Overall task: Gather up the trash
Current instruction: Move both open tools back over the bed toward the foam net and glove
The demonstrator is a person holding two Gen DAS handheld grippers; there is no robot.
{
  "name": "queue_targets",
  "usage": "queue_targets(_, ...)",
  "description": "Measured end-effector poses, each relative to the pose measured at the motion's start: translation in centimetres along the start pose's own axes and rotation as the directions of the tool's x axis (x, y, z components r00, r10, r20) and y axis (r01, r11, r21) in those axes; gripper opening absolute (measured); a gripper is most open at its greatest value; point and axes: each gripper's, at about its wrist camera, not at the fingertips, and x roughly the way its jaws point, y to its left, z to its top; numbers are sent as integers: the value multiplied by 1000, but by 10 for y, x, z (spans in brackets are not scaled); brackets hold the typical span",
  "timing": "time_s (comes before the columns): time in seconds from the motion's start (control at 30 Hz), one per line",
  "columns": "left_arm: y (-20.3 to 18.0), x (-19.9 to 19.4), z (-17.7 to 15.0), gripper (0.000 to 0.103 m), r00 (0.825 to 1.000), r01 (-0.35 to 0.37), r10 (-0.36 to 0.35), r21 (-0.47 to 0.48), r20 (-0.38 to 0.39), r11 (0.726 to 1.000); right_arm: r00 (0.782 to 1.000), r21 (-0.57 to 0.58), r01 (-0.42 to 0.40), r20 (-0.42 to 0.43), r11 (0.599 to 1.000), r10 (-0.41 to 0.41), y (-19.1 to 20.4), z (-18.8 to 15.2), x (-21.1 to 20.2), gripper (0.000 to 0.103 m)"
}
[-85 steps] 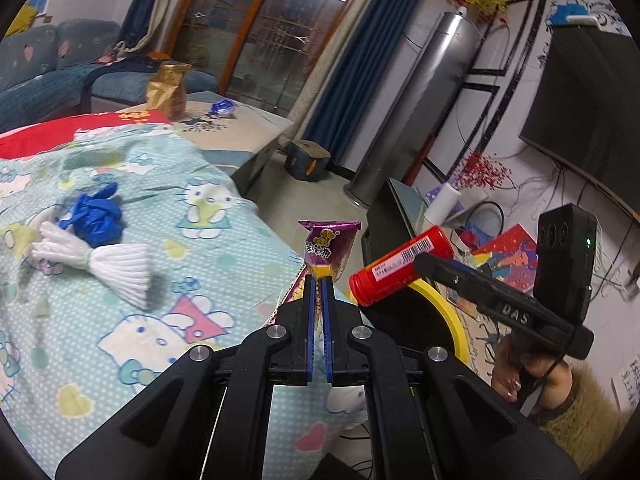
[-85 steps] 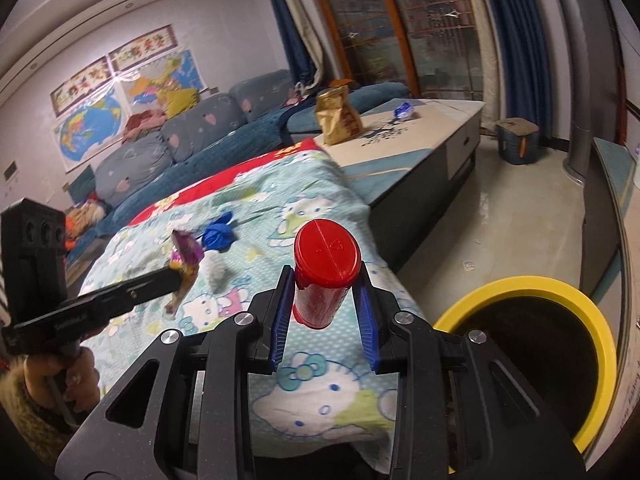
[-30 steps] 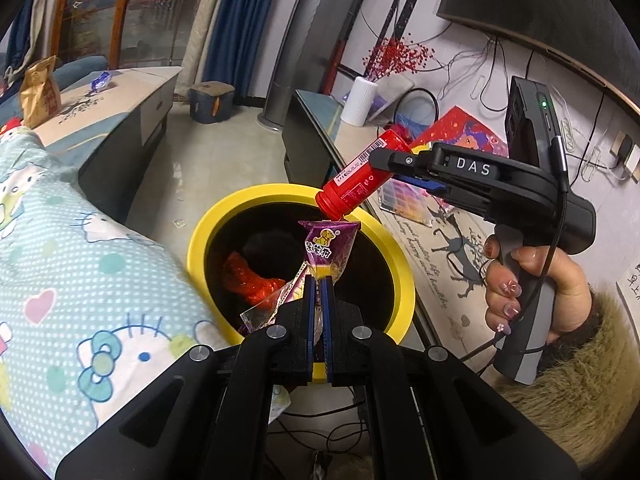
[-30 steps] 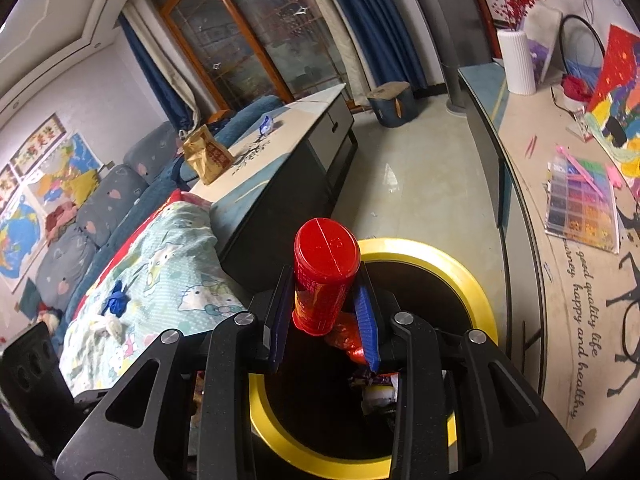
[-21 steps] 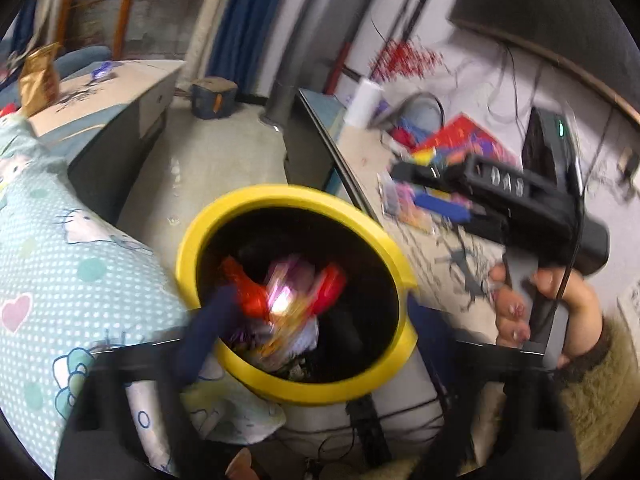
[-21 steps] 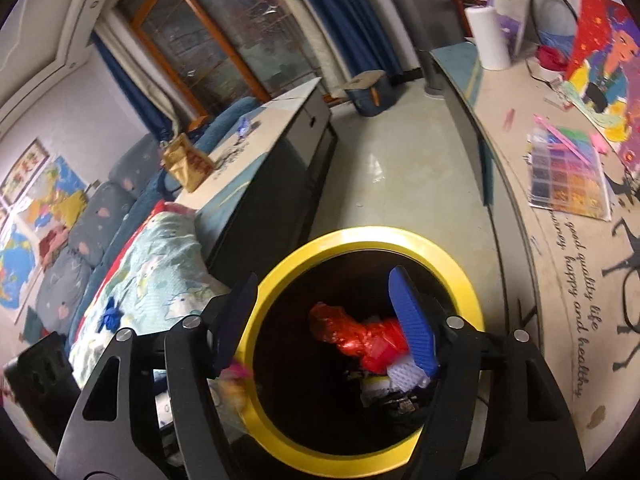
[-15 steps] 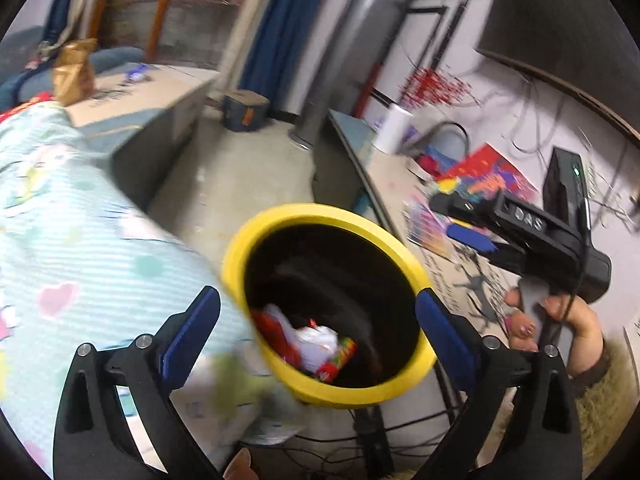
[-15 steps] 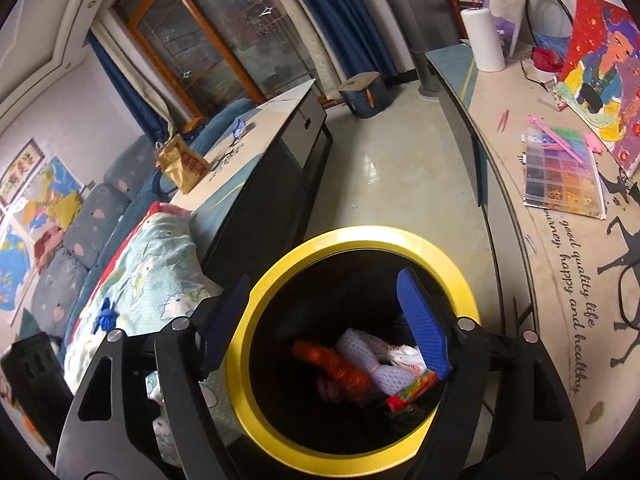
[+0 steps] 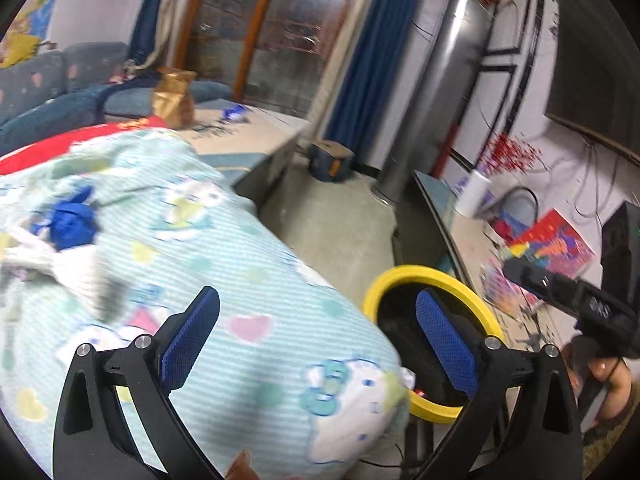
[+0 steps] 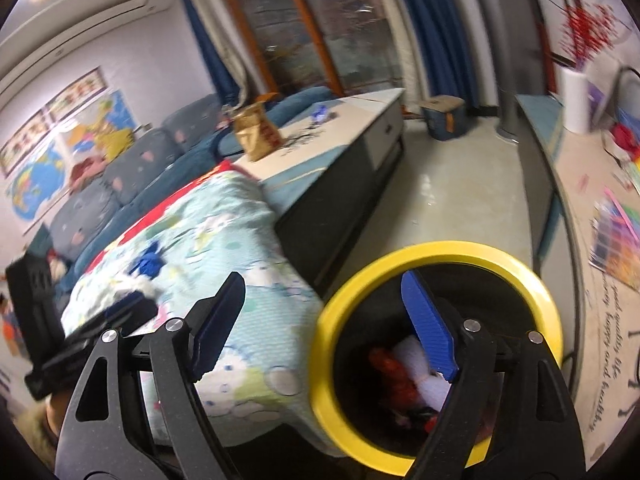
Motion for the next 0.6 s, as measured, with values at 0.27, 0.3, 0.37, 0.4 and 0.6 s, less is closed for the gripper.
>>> queue_targets(0.27, 50, -32, 13, 96, 993, -80, 88, -97, 75, 992, 997, -86, -76, -21, 993, 75, 46, 1, 7, 74)
queue_targets(0.3, 55, -35, 14, 96, 993, -82, 91, -108, 81, 991, 996, -98, -83, -27, 992, 80, 52, 1, 9, 74)
queue_targets(0.37, 67, -42, 16, 96, 990, -94, 107, -133, 94, 987, 995, -115, -96, -36, 989, 92, 62, 1, 13, 74)
queue_targets(0.4, 72, -45, 17, 96, 988, -103, 118, -141, 102, 985, 994, -125, -105, -43, 987, 100, 68, 1, 15, 74)
queue_targets(0.6, 106, -60, 16, 96, 975, -157, 186, -213, 124, 964, 988, -182, -147, -64, 972, 138, 100, 6, 27, 74)
